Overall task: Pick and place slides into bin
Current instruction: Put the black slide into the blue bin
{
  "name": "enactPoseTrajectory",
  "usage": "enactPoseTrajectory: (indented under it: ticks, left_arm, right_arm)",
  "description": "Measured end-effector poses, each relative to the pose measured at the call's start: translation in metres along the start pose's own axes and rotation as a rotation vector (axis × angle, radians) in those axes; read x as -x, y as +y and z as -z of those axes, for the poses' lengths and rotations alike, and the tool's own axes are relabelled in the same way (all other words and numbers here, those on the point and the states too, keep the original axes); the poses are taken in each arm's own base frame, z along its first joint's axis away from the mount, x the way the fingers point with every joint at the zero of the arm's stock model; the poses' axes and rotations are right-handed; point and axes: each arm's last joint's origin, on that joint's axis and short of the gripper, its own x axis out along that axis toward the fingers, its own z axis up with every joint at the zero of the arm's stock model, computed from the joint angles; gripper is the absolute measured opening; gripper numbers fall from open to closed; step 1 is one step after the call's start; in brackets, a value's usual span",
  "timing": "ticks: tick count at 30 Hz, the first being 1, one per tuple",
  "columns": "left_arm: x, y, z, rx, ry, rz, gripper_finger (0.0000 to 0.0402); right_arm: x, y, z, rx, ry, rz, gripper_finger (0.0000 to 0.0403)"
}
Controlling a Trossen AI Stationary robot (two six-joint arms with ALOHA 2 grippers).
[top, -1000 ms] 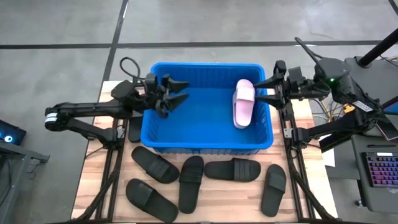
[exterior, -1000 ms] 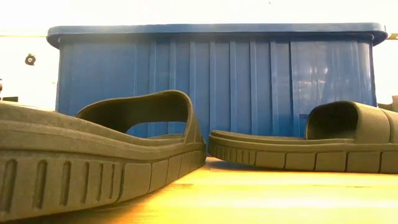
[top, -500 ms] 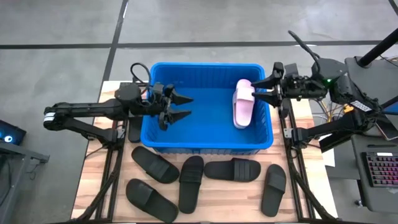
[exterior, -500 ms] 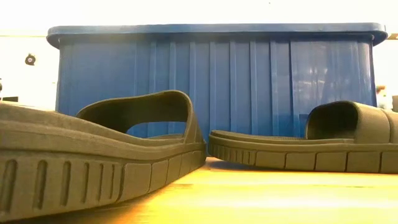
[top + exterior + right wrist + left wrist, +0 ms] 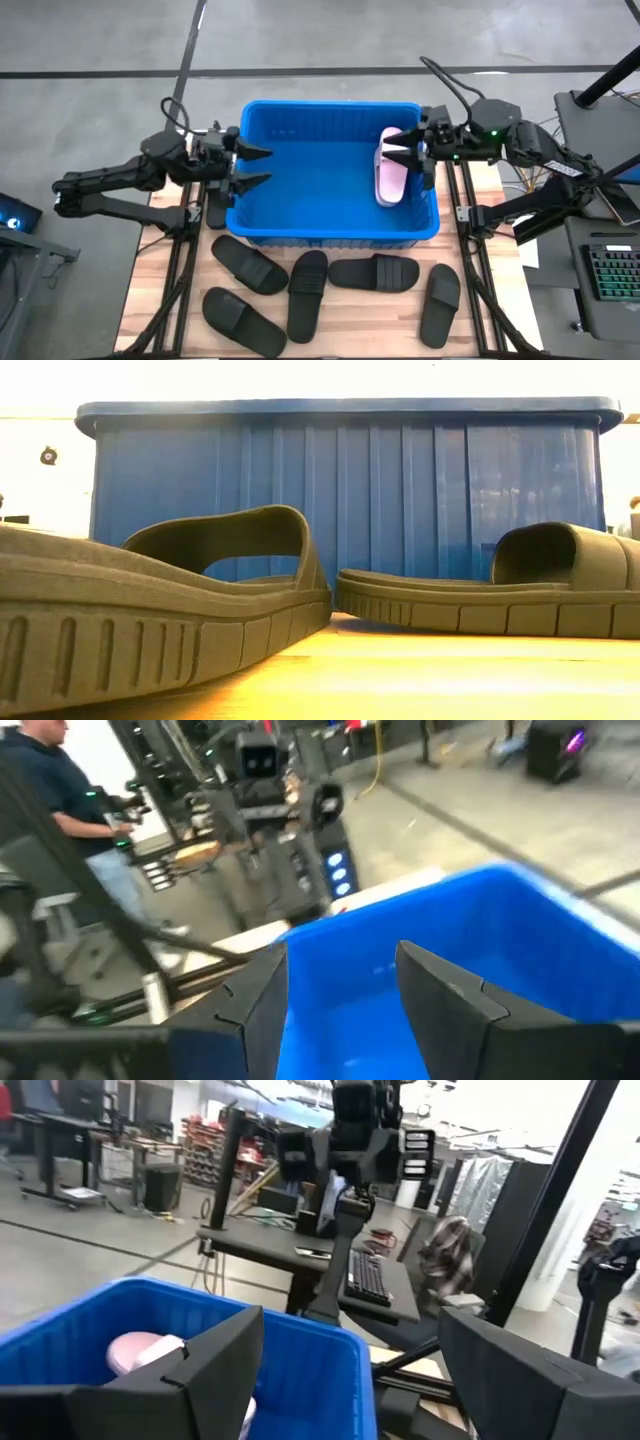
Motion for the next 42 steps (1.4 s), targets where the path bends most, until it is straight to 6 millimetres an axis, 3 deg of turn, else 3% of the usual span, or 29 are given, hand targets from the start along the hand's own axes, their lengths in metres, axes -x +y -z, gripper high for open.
enactPoseTrajectory:
  ticks: [8,13,21,31,42]
  left_arm:
    - [0.011,0.003,0.002,-0.115,-0.034,-0.102,0.0283]
    - [0.012,0.007,0.002,-0.199,-0.044,-0.205,0.0283]
    - [0.002,0.009,0.007,-0.257,-0.007,-0.233,0.0283]
    - [-0.008,0.010,0.013,-0.258,0.028,-0.232,0.0283]
    - [-0.010,0.011,0.015,-0.259,0.039,-0.232,0.0283]
  right_arm:
    - [0.008,0.020,0.007,-0.176,0.179,-0.163,0.0175]
    - [0.014,0.036,0.023,-0.168,0.234,-0.012,0.0175]
    - [0.012,0.069,0.066,-0.266,0.453,0.176,0.0175]
    - [0.011,0.118,0.139,-0.248,0.941,0.385,0.0175]
    - [0.011,0.173,0.200,-0.041,1.085,0.406,0.0176]
